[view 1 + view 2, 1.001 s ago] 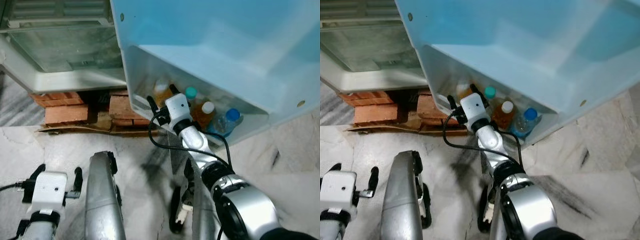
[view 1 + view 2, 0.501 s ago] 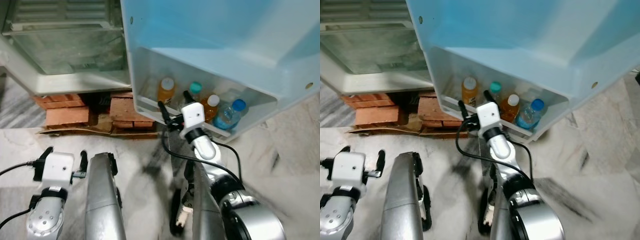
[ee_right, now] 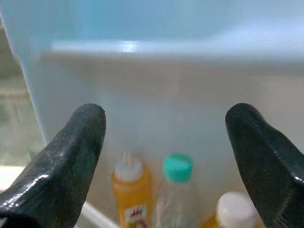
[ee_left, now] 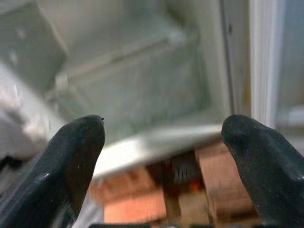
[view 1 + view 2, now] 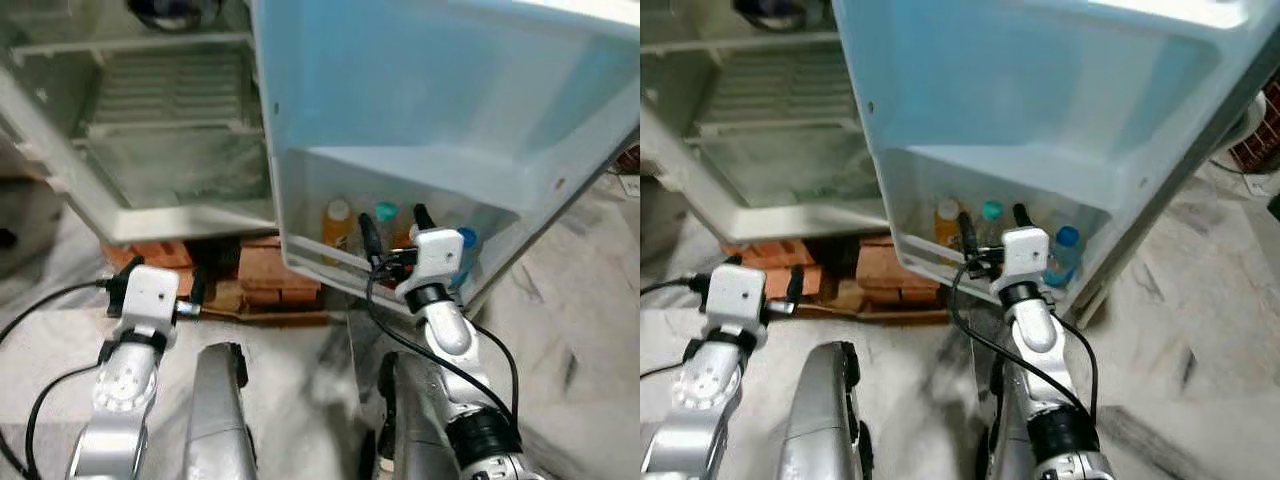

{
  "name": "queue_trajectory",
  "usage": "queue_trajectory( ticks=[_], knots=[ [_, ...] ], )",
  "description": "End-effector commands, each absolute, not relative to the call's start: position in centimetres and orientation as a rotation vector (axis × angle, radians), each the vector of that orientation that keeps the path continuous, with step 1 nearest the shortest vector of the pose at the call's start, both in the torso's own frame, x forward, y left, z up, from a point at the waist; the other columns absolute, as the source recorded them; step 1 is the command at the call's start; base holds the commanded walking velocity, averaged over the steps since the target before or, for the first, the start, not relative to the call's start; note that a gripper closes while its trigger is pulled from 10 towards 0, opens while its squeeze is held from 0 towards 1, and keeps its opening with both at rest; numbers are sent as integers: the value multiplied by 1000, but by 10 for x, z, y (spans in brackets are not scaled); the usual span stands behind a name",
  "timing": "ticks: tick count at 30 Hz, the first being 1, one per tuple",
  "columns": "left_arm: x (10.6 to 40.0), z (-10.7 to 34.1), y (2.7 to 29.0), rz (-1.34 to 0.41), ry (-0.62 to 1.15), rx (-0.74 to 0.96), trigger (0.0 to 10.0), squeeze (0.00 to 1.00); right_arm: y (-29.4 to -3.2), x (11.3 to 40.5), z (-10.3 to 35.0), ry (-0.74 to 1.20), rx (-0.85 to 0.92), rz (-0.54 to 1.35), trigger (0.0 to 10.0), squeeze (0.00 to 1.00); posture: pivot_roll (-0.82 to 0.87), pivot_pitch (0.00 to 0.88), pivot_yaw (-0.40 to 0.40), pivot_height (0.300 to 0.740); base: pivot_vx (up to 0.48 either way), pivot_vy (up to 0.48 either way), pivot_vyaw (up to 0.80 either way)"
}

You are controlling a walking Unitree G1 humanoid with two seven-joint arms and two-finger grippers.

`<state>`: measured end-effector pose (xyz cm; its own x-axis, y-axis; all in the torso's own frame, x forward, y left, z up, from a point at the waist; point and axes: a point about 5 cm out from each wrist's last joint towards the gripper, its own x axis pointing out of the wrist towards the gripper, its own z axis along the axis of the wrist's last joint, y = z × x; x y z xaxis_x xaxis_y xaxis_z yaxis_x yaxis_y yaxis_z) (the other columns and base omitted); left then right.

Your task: Restocking fridge

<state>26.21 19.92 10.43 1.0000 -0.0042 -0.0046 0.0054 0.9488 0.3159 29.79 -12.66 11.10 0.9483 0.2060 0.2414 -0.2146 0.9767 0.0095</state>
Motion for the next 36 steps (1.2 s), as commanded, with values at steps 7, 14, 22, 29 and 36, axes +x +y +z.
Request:
queue_trajectory(
  ticks=[7,14,22,29,36],
  knots=[
    [278,103,204,-6,-12,312,10000,0,-145,289,122,-223,65,117,10000,0,-10,0,32,591,0,0,0],
    [270,98,193,-26,-22,302,10000,0,-155,273,127,-222,71,111,10000,0,-17,0,23,651,0,0,0],
    [268,93,182,-66,-24,301,10000,0,-153,269,153,-285,131,170,10000,0,-24,0,37,701,0,0,0],
    [271,92,178,-78,-30,303,10000,0,-158,261,133,-160,93,215,10000,0,-18,0,30,740,0,0,0],
    [265,88,178,-90,-9,313,10000,0,-158,259,119,-74,74,169,10000,0,-18,0,25,740,0,0,0]
  ],
)
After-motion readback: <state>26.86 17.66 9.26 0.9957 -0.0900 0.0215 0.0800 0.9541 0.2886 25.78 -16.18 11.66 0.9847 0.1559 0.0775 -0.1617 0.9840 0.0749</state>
